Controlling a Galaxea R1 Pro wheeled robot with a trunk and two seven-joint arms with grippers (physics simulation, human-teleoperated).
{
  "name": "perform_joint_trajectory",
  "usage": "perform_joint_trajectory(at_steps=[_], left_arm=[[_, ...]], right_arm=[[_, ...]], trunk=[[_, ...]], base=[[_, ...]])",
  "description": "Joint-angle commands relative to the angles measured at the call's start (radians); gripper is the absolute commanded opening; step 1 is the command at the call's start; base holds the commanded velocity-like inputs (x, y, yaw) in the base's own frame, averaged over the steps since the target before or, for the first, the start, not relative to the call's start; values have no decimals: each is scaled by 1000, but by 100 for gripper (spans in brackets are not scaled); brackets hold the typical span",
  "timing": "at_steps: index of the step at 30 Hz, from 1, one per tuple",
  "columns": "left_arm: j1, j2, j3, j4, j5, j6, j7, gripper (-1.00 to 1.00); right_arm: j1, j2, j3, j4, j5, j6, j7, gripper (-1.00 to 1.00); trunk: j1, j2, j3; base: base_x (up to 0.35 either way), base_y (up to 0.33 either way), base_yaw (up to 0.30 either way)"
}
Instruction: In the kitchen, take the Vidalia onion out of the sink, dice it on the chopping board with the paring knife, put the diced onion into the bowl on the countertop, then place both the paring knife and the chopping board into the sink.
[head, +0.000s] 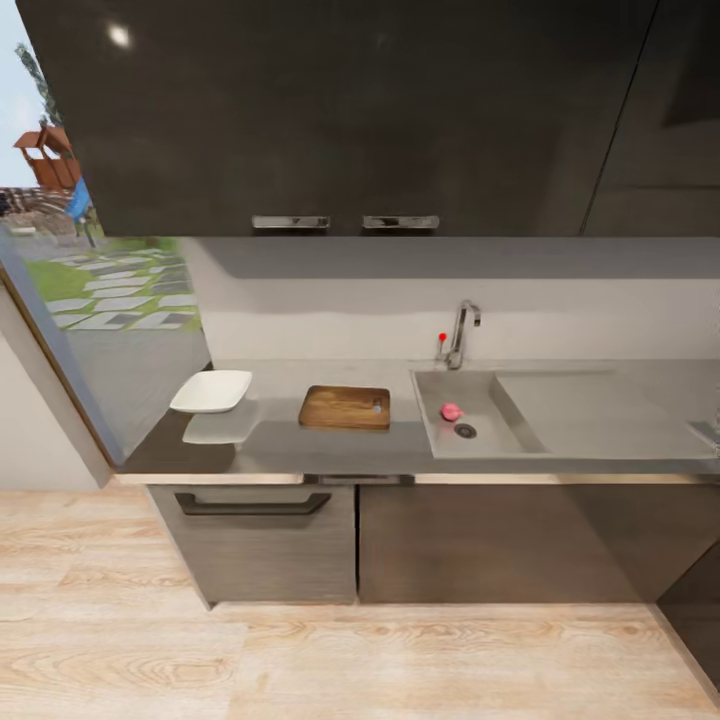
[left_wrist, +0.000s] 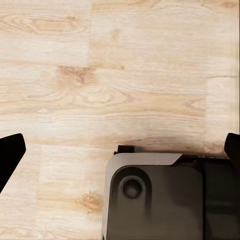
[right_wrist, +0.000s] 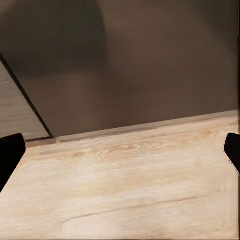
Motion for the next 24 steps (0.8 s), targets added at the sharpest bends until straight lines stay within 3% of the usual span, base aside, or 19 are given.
perform_joint_trajectory(at_steps=[1,24], left_arm=[[1,0,0,-2,4,-1,0,100],[0,0,0,-2,4,-1,0,100]], right_arm=[[0,-1,2,0,-6,-2,-2,100],[-1,-1,3,4,-5,-2,-1,100]], trunk=[[1,-2,-2],[1,-2,-2]], base=[[85,-296,0],[67,-306,0]])
